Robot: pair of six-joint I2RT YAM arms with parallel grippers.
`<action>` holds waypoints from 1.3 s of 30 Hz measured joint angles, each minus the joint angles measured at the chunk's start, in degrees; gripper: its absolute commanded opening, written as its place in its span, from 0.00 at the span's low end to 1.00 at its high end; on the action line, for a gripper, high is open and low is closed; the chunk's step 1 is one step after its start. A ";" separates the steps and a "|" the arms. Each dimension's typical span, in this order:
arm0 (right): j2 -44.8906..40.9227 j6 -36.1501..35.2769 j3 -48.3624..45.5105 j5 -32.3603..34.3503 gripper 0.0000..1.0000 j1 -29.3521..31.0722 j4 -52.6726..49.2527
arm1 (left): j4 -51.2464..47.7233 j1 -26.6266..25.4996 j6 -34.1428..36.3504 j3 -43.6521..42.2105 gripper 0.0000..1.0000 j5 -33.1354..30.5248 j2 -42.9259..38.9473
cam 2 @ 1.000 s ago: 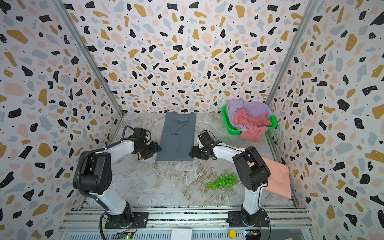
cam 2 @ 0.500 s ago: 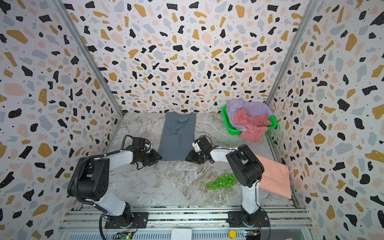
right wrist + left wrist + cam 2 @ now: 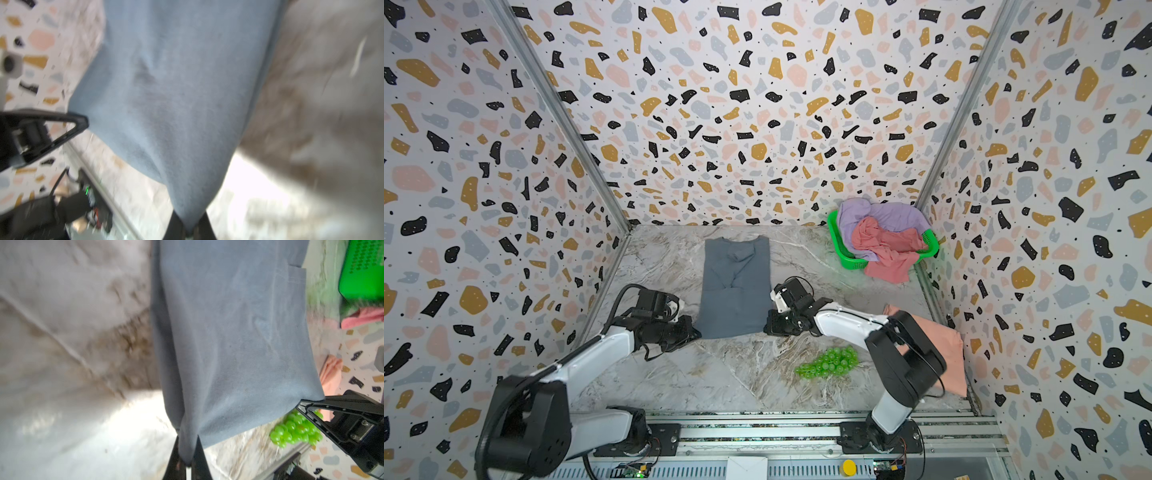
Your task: Fold and stack the t-shirts
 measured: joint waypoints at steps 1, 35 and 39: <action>-3.04 0.07 -0.98 0.35 0.01 1.40 -1.75 | -2.62 -0.28 -0.07 -0.74 0.00 0.70 -3.61; 36.44 -7.72 49.31 9.38 0.83 -17.22 -5.55 | 1.14 5.16 -0.33 70.93 0.83 2.71 57.24; 26.73 -7.89 35.78 10.14 0.82 -14.58 -2.84 | -0.59 5.46 2.51 65.46 0.83 -1.18 51.76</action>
